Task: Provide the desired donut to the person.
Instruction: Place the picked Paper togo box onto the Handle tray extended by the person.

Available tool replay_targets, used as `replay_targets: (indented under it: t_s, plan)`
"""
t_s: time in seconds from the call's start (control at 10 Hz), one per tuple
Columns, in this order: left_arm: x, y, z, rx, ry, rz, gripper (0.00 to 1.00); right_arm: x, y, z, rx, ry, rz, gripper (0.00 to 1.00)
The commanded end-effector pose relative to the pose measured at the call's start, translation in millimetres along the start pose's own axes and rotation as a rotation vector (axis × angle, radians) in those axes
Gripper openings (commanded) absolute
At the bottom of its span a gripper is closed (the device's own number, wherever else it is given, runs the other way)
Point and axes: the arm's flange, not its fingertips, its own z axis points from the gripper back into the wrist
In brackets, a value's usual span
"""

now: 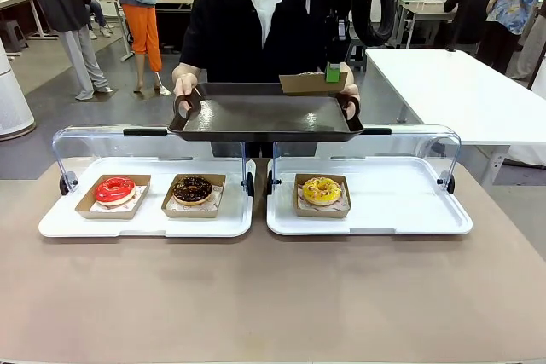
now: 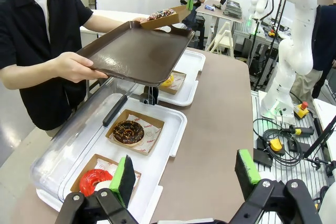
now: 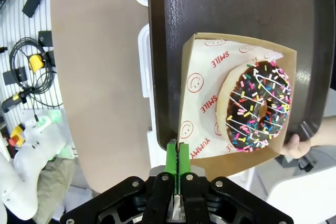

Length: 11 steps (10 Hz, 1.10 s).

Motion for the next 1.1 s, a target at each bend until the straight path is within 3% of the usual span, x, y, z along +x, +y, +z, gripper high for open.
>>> replay_targets:
  t_s: [0.0,0.4,1.0]
  plan:
    - [3,0,1,0.01,-0.011,0.011,1.0,0,0,1,-0.002,-0.002,-0.013,0.01]
    - [3,0,1,0.01,-0.011,0.011,1.0,0,-5,-4,-0.031,-0.013,-0.007,0.01]
    - [3,0,1,0.01,-0.011,0.011,1.0,-4,-54,-35,0.042,-0.06,-0.036,0.01]
